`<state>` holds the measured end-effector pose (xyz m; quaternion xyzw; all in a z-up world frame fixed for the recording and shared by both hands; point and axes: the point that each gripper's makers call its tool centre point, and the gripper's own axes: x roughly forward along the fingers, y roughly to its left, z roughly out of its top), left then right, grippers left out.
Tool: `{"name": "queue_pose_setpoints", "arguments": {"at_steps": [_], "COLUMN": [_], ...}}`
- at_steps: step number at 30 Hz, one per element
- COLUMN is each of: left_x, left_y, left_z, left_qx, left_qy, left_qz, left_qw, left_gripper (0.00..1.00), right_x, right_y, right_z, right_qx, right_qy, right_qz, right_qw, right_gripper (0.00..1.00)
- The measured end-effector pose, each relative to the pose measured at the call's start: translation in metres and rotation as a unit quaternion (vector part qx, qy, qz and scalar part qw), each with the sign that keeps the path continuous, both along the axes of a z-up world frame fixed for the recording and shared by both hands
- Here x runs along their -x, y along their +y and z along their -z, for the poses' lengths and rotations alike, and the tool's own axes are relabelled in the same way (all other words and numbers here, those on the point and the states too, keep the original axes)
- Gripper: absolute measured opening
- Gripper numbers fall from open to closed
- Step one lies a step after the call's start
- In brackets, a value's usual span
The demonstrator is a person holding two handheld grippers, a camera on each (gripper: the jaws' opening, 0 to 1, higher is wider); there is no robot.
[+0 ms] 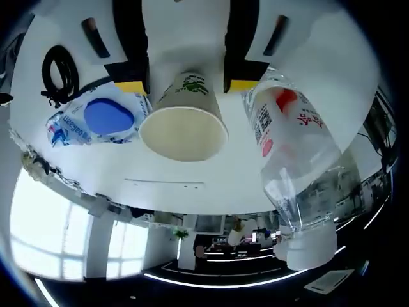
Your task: Arrange the tabletop items into an orderly group along one side of the table until the central work area is clear of visible clutter.
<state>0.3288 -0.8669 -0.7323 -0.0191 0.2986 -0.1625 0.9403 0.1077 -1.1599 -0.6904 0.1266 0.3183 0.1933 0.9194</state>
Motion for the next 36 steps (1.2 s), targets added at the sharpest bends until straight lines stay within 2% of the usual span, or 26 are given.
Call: {"name": "queue_pose_setpoints", "arguments": {"at_steps": [2, 4, 5, 10, 11, 12, 14, 19, 29, 36], "left_x": [0.002, 0.005, 0.006, 0.023, 0.024, 0.028, 0.035, 0.051, 0.075, 0.087], "left_y": [-0.002, -0.011, -0.015, -0.016, -0.017, -0.018, -0.021, -0.025, -0.029, -0.030], "left_z": [-0.002, -0.008, -0.013, -0.016, -0.016, -0.016, -0.019, -0.026, -0.036, -0.038], "left_qx": [0.008, 0.052, 0.074, 0.081, 0.083, 0.099, 0.111, 0.101, 0.099, 0.086], "left_qy": [-0.001, -0.003, -0.008, 0.002, 0.003, 0.013, 0.016, 0.014, 0.019, 0.023], "left_qz": [0.003, 0.006, 0.003, 0.006, 0.006, 0.004, 0.017, 0.047, 0.062, 0.066], "left_qw": [1.0000, 0.9986, 0.9972, 0.9967, 0.9966, 0.9950, 0.9935, 0.9936, 0.9930, 0.9938], "left_gripper": [0.52, 0.59, 0.66, 0.85, 0.92, 0.97, 0.97, 0.97, 0.97, 0.97], "right_x": [-0.001, -0.003, -0.004, -0.005, -0.006, -0.006, -0.006, -0.007, -0.012, -0.012], "right_y": [0.001, 0.003, 0.003, 0.007, 0.007, 0.008, 0.008, 0.004, -0.007, -0.025], "right_z": [0.000, -0.001, -0.001, -0.001, -0.002, -0.002, -0.002, -0.001, 0.000, -0.001], "right_qx": [-0.001, -0.003, -0.004, -0.008, -0.009, -0.010, -0.011, -0.015, -0.031, -0.063], "right_qy": [-0.001, -0.003, -0.003, -0.004, -0.005, -0.006, -0.007, -0.010, -0.019, -0.020], "right_qz": [-0.002, -0.002, -0.002, -0.006, -0.006, -0.006, -0.007, -0.006, 0.008, 0.050], "right_qw": [1.0000, 1.0000, 1.0000, 0.9999, 0.9999, 0.9999, 0.9999, 0.9998, 0.9993, 0.9966], "right_gripper": [0.85, 0.85, 0.85, 0.85, 0.85, 0.85, 0.85, 0.85, 0.85, 0.85]}}
